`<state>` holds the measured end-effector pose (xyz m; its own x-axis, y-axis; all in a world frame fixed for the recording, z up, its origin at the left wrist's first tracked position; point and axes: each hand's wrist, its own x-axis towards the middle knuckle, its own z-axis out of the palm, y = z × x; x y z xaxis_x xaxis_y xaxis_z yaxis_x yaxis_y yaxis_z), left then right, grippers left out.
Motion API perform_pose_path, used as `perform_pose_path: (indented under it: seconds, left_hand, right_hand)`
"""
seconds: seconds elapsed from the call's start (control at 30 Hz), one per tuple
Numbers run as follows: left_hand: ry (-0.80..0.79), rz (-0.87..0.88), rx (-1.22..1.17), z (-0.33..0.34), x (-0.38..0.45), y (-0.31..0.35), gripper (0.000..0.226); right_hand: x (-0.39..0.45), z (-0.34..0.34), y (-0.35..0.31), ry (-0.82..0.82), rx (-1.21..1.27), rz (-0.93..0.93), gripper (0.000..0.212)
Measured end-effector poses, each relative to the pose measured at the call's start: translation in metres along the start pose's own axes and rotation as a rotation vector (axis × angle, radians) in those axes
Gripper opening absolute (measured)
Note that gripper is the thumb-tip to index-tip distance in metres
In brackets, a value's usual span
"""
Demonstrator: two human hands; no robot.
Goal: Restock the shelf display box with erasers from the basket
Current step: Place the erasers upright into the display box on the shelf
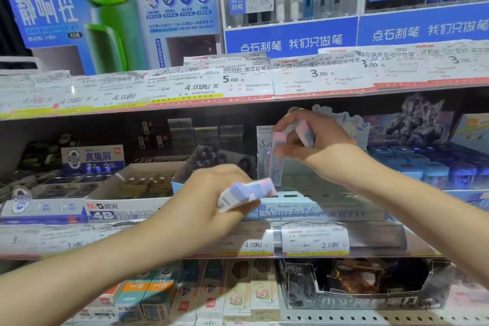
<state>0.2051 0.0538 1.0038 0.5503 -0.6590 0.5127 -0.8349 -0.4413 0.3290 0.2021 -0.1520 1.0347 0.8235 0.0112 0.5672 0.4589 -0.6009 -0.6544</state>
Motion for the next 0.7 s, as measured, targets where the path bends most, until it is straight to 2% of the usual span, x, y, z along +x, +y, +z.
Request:
perform_pose_path:
  seconds: [0.03, 0.07, 0.23, 0.27, 0.33, 0.47, 0.7]
  left_hand:
    - [-0.066, 0.051, 0.055, 0.0, 0.001, -0.003, 0.011]
    - [-0.122, 0.075, 0.108, 0.0, 0.002, -0.004, 0.014]
    - [-0.285, 0.1, 0.08, 0.003, 0.001, -0.002, 0.048]
    - [-0.306, 0.082, 0.077, 0.003, 0.001, -0.002, 0.049]
    - [-0.328, 0.057, 0.118, 0.003, 0.0, -0.002, 0.045]
    - [-0.364, 0.037, 0.142, 0.002, 0.002, -0.002, 0.053]
    - [-0.419, -0.005, 0.12, -0.001, 0.006, -0.003, 0.043]
  right_hand:
    - [0.003, 0.003, 0.003, 0.014, -0.014, -0.036, 0.02]
    - [0.005, 0.005, 0.006, 0.025, -0.027, -0.067, 0.02]
    - [0.014, 0.012, 0.02, 0.05, -0.055, -0.126, 0.018]
    - [0.014, 0.013, 0.022, 0.046, -0.057, -0.134, 0.018]
    - [0.014, 0.016, 0.026, 0.032, -0.06, -0.14, 0.018]
    - [0.014, 0.02, 0.032, 0.014, -0.054, -0.144, 0.018]
    - [0.013, 0.022, 0.031, -0.001, -0.032, -0.131, 0.018]
